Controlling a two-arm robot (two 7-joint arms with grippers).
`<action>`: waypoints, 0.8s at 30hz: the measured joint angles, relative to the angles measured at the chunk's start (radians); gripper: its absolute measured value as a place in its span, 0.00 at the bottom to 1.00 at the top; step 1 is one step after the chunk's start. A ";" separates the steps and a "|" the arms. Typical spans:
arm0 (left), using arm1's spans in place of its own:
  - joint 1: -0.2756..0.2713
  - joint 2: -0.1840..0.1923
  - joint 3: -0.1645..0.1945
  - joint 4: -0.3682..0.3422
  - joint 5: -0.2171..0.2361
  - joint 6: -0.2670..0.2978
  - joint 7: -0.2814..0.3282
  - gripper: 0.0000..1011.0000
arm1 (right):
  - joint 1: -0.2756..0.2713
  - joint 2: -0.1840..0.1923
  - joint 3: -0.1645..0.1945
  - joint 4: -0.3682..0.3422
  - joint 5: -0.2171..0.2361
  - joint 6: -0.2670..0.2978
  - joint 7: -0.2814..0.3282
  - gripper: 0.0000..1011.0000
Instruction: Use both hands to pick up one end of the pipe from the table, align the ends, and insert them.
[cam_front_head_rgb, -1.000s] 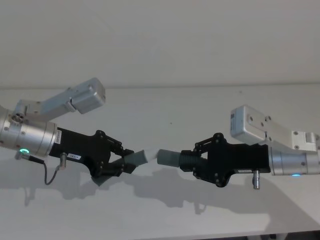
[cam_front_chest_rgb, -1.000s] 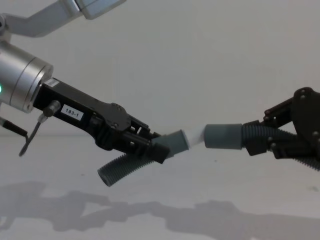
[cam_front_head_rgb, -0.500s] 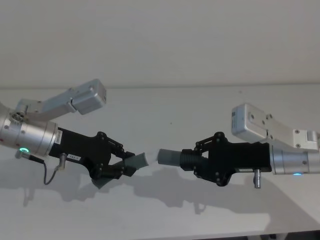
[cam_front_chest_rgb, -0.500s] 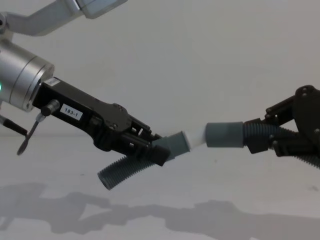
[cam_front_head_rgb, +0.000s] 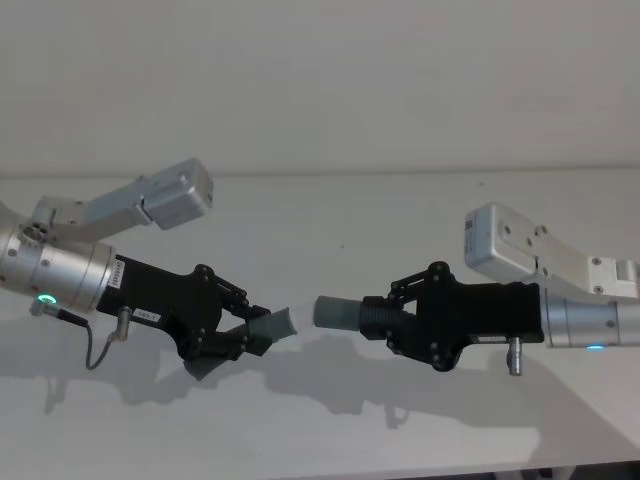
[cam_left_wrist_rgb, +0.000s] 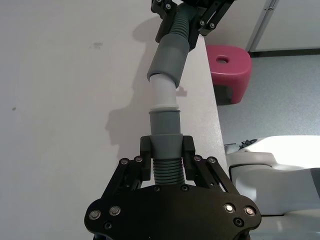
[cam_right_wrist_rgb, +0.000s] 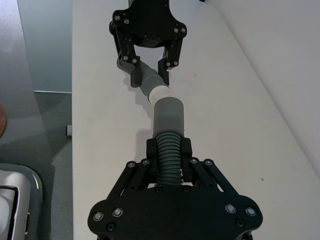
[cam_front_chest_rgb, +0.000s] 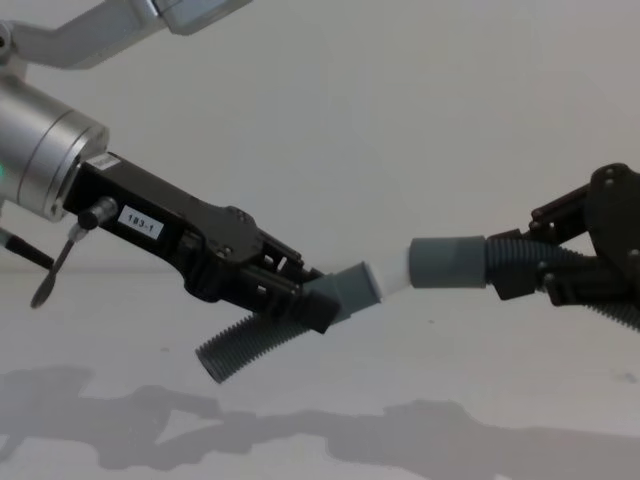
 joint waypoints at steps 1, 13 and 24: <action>-0.001 0.000 0.001 0.000 0.000 0.000 0.000 0.33 | 0.001 0.001 -0.001 -0.001 0.001 0.000 0.001 0.23; -0.010 0.000 0.014 0.007 -0.003 -0.009 -0.007 0.33 | 0.024 0.003 -0.023 -0.002 0.003 -0.003 0.037 0.23; -0.022 0.001 0.025 0.015 -0.005 -0.018 -0.015 0.33 | 0.050 0.004 -0.046 0.003 -0.002 -0.003 0.071 0.23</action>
